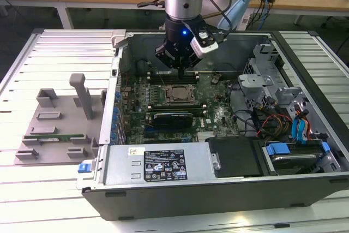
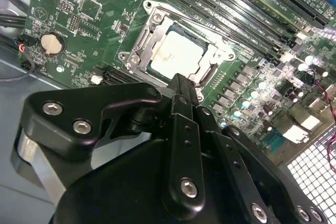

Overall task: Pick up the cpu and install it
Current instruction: 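Install the first cpu locking lever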

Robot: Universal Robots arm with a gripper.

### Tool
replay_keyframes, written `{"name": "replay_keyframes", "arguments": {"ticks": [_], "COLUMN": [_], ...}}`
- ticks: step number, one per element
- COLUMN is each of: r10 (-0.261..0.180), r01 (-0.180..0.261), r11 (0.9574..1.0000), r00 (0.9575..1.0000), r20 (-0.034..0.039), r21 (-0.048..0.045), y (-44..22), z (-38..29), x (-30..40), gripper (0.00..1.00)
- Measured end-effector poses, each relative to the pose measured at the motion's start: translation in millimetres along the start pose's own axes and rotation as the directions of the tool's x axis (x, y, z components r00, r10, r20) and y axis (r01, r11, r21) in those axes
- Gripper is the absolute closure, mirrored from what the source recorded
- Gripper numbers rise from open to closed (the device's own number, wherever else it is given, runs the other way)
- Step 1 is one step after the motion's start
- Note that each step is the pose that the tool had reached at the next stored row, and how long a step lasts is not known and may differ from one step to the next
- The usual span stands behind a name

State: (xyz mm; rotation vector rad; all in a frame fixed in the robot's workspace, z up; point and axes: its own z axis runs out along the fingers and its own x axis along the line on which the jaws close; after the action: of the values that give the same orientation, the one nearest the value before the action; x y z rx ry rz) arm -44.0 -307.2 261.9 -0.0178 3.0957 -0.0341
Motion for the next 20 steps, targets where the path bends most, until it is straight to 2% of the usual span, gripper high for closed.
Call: {"name": "replay_keyframes", "arguments": {"ticks": [1,3,11,15,20], "r10": [0.0,-0.001,-0.001,-0.001,-0.001], "r01": [0.0,0.001,0.001,0.001,0.001], "r11": [1.0,1.0,1.0,1.0,1.0], "r00": [1.0,0.9993,0.9992,0.9992,0.9992], "r20": [-0.0002,-0.0386,-0.0388,-0.0388,-0.0388], "r21": [0.0,-0.0003,-0.0005,-0.0006,-0.0005], "y": [0.0,0.0,0.0,0.1,0.1], "z": [0.0,0.3,0.3,0.2,0.1], "x": [0.0,-0.7,-0.6,3.0,3.5], "gripper": [0.89,0.89,0.89,0.89,0.89]}}
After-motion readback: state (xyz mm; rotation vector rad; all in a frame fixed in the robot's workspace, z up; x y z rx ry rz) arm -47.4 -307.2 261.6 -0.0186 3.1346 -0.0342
